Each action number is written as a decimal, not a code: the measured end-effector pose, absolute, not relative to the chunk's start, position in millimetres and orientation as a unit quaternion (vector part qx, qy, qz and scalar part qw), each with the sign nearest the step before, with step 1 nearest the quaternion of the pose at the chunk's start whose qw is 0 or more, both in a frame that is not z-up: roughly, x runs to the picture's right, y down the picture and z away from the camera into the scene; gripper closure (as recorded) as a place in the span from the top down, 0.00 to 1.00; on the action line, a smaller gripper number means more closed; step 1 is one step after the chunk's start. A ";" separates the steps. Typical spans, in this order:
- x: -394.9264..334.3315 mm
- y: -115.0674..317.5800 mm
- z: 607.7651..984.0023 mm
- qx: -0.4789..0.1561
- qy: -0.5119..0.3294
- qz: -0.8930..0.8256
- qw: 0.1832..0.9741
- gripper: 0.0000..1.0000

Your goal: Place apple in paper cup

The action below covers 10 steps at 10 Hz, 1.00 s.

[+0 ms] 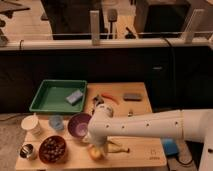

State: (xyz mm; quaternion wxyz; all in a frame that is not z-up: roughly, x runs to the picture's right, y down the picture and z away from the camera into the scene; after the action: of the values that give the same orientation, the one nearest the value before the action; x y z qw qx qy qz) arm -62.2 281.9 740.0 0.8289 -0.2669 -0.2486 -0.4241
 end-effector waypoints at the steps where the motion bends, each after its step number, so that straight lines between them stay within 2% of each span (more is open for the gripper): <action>1: -62.9 280.0 742.8 -0.260 -0.250 -0.425 0.830 0.80; 6: -66.8 293.6 748.1 -0.270 -0.253 -0.433 0.822 0.80; 7: -67.0 298.7 748.9 -0.281 -0.253 -0.434 0.818 0.76; 9: -67.0 309.4 748.9 -0.306 -0.255 -0.437 0.807 0.57; 10: -66.0 312.8 749.1 -0.315 -0.256 -0.437 0.803 0.52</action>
State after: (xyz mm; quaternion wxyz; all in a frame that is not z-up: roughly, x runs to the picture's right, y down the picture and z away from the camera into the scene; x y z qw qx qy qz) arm -66.0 312.8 749.1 0.8032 -0.3146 -0.2556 -0.4365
